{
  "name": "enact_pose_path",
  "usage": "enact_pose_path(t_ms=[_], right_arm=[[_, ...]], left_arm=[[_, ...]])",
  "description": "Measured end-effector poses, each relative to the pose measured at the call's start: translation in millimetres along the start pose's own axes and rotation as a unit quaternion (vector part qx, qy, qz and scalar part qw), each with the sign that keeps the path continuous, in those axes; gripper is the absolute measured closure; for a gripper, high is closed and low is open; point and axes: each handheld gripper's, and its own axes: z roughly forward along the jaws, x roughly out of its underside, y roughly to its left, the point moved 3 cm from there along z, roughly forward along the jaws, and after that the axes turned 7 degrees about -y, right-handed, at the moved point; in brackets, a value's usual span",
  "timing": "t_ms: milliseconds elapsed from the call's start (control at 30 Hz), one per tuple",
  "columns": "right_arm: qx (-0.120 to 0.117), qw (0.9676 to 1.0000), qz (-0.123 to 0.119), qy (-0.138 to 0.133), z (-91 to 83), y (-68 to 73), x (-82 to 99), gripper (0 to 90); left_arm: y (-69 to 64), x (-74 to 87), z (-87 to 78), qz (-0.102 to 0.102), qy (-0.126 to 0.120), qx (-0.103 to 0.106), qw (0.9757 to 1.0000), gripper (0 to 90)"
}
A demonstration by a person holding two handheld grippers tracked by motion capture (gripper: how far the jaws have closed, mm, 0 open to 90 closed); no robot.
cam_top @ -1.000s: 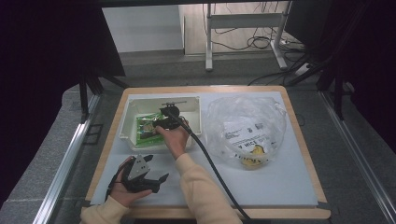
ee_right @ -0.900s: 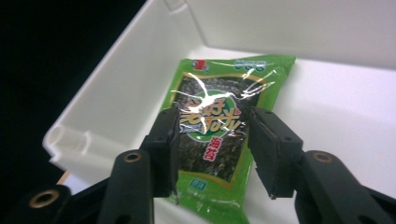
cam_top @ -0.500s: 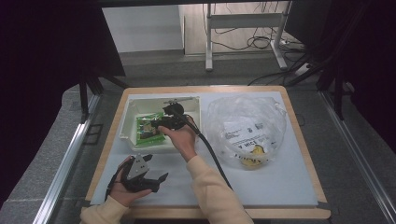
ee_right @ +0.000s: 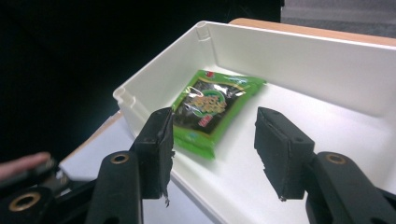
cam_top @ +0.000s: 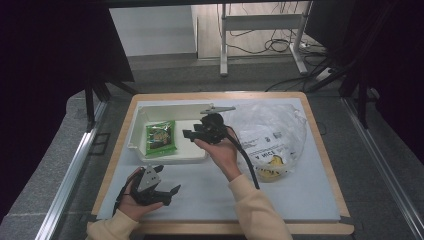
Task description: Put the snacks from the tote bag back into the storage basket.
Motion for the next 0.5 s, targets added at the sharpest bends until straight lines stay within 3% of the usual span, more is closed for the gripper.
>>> enact_pose_path(t_ms=[100,133,167,233,267,300,500], right_arm=[[0.004,0.9999,-0.006,-0.008,-25.1,-10.8,9.1,48.0],[0.004,0.9999,-0.006,-0.008,-25.1,-10.8,9.1,48.0],[0.009,0.9999,-0.010,-0.011,-38.2,-17.1,13.5,48.0],[0.010,0.9998,-0.009,-0.013,-44.9,-19.9,15.5,48.0],[0.014,0.9997,-0.011,-0.015,-58.0,-24.7,20.2,48.0],[0.014,0.9997,-0.011,-0.015,-58.0,-24.7,20.2,48.0],[0.032,0.9989,-0.022,-0.027,-98.0,-38.5,35.5,47.1]], left_arm=[[0.0,0.4,1.8,-0.007,-0.002,-0.002,1.0000,12.7],[0.0,0.4,1.8,-0.007,-0.002,-0.002,1.0000,12.7],[-0.2,0.5,2.2,-0.008,-0.002,-0.002,1.0000,12.7],[-0.3,0.7,2.8,-0.009,-0.002,-0.003,1.0000,12.7],[-0.2,0.8,2.9,-0.009,-0.001,-0.004,0.9999,12.7],[-0.1,0.9,3.1,-0.010,0.000,-0.004,0.9999,12.7],[1.0,1.4,3.9,-0.012,0.002,-0.007,0.9999,12.7]])
